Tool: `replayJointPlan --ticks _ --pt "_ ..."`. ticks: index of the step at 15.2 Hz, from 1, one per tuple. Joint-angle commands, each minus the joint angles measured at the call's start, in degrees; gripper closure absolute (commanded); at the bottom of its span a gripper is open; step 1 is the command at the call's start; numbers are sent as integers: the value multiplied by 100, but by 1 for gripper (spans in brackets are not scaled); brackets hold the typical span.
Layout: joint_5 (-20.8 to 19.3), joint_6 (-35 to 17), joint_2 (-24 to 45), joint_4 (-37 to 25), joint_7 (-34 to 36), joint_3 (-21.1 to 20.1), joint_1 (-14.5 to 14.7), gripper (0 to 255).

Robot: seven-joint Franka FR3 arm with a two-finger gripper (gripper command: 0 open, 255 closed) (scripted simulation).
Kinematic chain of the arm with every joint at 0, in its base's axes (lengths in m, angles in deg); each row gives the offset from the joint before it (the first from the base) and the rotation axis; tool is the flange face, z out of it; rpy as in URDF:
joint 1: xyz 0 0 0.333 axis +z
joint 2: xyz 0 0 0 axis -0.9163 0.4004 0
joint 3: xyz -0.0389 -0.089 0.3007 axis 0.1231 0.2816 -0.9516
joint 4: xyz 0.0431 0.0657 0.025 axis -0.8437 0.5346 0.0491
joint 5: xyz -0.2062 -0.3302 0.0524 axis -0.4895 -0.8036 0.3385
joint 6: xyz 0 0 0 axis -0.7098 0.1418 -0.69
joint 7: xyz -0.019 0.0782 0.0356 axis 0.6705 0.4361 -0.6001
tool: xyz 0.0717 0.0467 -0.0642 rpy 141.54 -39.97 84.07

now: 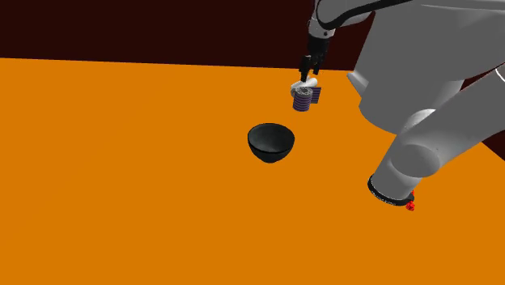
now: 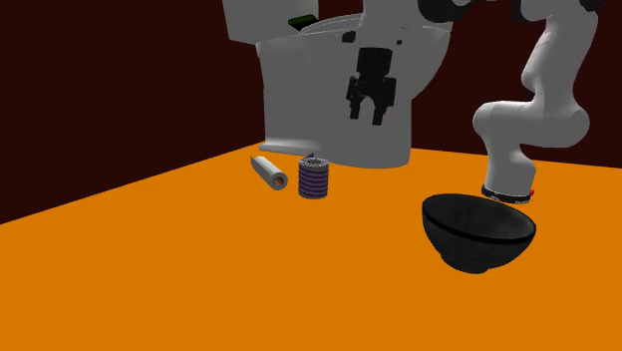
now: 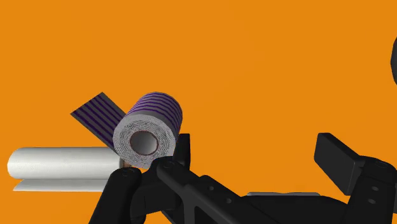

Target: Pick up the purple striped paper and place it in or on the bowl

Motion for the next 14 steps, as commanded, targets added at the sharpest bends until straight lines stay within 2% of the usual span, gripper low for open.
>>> replayJointPlan --ticks 1,6,11,14 --pt "7 -195 338 -103 -236 203 -39 0" --pt "179 -668 1259 -413 -826 651 -114 0" --pt "576 -1043 2296 -885 -1504 1003 -233 0" --pt "664 -1218 2473 -859 -1596 1025 -260 0"
